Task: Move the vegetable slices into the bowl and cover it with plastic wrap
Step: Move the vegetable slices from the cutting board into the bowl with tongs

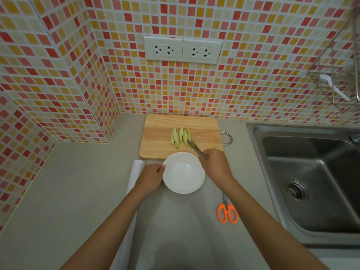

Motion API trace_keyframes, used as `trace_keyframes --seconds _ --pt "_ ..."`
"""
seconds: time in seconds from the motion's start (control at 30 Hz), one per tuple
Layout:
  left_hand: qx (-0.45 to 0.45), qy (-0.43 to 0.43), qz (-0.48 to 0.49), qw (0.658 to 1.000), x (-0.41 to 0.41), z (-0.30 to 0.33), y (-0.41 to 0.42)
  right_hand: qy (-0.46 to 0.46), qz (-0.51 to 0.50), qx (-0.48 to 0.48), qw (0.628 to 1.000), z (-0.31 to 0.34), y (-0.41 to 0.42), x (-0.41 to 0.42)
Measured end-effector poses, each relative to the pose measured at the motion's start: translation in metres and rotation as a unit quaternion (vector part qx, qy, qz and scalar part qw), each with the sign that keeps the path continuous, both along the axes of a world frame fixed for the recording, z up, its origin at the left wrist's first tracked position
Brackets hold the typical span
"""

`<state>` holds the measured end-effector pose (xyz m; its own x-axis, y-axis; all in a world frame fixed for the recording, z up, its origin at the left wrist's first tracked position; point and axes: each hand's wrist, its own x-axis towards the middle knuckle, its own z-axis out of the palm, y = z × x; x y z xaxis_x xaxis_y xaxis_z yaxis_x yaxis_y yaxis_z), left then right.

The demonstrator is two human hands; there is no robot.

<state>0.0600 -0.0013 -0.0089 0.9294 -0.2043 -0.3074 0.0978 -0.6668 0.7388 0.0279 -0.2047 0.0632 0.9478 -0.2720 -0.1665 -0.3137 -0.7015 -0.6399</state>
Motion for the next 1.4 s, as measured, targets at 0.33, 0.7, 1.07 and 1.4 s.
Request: trace_keyframes --seconds 0.33,0.7,1.07,1.4 --pt "0.009 0.008 0.001 1.000 0.000 0.001 0.000 0.094 0.060 -0.073 0.991 -0.014 0.011 -0.063" --pt "0.016 0.008 -0.001 1.000 0.001 -0.001 -0.001 0.048 -0.021 -0.060 0.997 -0.020 0.002 0.067" --pt "0.017 0.008 -0.005 1.000 0.001 -0.001 -0.001 0.047 -0.064 -0.023 0.997 -0.035 -0.008 0.079" --pt "0.010 0.014 0.000 1.000 -0.001 0.003 -0.001 0.017 -0.025 0.070 0.997 -0.007 0.003 -0.048"
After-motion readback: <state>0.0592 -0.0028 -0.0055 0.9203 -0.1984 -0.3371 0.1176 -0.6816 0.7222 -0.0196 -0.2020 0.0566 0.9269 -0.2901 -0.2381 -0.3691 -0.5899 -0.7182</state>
